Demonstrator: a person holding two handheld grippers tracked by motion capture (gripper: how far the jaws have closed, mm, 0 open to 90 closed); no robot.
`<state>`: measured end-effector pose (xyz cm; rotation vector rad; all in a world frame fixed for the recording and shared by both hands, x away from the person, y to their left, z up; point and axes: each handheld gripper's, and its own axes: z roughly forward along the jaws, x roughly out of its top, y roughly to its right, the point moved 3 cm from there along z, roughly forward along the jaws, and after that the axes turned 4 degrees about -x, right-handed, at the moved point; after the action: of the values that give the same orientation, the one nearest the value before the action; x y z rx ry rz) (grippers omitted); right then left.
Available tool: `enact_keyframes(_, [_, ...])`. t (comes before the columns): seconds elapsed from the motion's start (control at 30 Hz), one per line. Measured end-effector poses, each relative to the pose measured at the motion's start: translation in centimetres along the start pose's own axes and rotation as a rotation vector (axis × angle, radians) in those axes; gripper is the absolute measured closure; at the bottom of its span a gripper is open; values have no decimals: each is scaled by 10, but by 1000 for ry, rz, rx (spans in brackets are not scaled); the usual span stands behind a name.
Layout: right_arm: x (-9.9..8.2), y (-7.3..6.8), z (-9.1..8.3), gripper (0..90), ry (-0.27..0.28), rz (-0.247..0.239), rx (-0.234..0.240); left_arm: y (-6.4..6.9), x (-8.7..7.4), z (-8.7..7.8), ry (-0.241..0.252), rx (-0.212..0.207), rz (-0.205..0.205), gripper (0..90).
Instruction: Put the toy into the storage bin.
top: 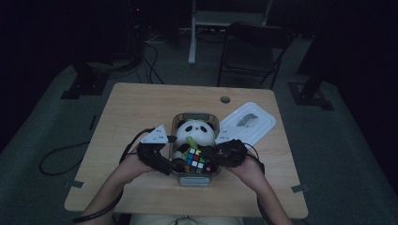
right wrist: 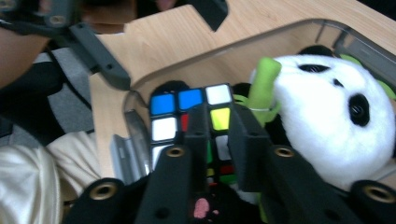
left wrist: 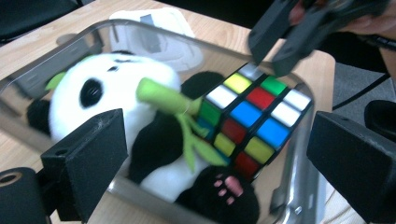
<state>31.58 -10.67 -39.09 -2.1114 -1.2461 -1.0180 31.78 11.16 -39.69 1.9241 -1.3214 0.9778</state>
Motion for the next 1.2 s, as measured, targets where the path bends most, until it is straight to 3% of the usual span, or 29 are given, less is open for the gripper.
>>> enact_keyframes(0.03, [0,1,1,826,-4,3,0,2,2,1,12,-4,-2,201])
enact_keyframes(0.07, [-1,2,3,846,-7,12,-3,3,4,2,9,-7,-2,203])
enact_keyframes(0.1, [-2,4,3,864,-7,18,-3,5,5,2,14,-7,28,253])
enact_keyframes(0.13, [-2,4,4,867,-5,27,11,6,5,2,18,-10,32,368])
enact_keyframes(0.3, [-3,4,7,900,-9,28,3,11,7,8,-2,-35,72,650])
enact_keyframes(0.4, [-3,3,10,900,-17,24,3,14,9,13,-20,-50,86,764])
enact_keyframes(0.57, [-3,2,11,900,-20,30,6,18,8,21,-71,-61,113,769])
enact_keyframes(0.6, [-4,1,11,900,-21,27,7,17,8,23,-76,-54,109,807])
enact_keyframes(0.77, [-4,-3,16,900,-45,1,3,16,8,26,-99,-35,109,814])
enact_keyframes(0.87, [-4,-2,17,900,-46,1,7,13,9,27,-109,-28,107,894])
enact_keyframes(1.2, [-5,2,27,900,-72,11,3,4,3,33,-141,-28,95,900])
